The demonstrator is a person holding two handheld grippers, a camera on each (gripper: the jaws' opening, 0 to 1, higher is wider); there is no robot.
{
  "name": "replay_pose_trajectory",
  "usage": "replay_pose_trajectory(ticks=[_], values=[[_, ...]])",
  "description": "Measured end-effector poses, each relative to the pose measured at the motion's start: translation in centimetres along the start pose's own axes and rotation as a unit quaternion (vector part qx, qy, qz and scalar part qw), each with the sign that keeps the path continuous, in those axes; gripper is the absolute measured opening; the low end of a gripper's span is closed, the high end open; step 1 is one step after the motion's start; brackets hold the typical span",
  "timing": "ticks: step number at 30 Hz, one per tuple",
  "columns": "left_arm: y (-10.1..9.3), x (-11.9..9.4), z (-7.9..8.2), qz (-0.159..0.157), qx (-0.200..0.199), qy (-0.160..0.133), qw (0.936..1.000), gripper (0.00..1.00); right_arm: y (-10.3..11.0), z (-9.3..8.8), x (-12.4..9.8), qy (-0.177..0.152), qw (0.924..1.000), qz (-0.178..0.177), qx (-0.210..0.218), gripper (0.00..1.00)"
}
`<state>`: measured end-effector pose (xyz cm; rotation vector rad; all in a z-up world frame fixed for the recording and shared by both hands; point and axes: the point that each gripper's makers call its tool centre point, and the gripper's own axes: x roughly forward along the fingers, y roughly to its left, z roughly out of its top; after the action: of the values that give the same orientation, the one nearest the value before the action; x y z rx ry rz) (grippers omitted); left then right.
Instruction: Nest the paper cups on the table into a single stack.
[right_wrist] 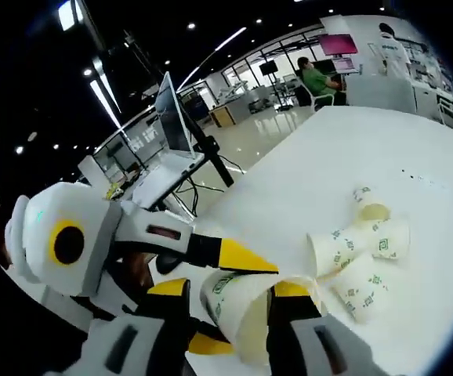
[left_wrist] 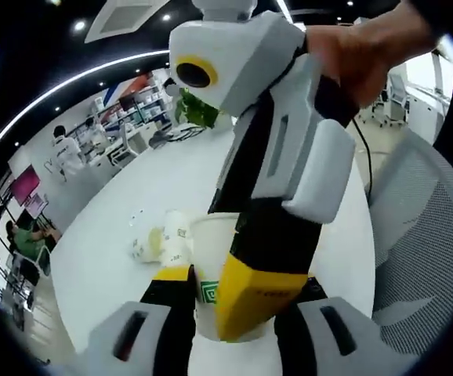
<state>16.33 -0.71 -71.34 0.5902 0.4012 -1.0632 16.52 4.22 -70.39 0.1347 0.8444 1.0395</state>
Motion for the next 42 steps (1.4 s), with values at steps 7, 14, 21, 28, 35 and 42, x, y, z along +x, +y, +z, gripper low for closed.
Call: replay_pose_trajectory(ticks=[7, 14, 21, 28, 35, 42], values=[[-0.6, -0.1, -0.2, -0.006, 0.014, 0.0, 0.9999, 0.37, 0.6, -1.1, 0.0, 0.015, 0.9999, 0.007, -0.002, 0.15], [-1.7, -0.3, -0.1, -0.01, 0.022, 0.004, 0.9997, 0.37, 1.6, -2.0, -0.3, 0.021, 0.9997, 0.012, -0.007, 0.04], [-1.9, -0.6, 0.2, -0.005, 0.015, 0.003, 0.9999, 0.38, 1.8, -2.6, -0.7, 0.037, 0.9986, 0.0, -0.038, 0.0], [-1.0, -1.8, -1.0, 0.015, -0.021, 0.006, 0.9997, 0.39, 0.5, -2.4, -2.0, 0.04, 0.9971, -0.028, -0.058, 0.0], [-0.9, -2.7, -2.3, 0.029, -0.048, 0.01, 0.9984, 0.39, -1.2, -2.1, -3.0, 0.055, 0.9942, -0.053, -0.075, 0.0], [-1.0, -3.0, -3.3, 0.037, -0.075, 0.019, 0.9963, 0.41, -1.5, -2.6, -3.3, 0.084, 0.9883, -0.068, -0.108, 0.0]])
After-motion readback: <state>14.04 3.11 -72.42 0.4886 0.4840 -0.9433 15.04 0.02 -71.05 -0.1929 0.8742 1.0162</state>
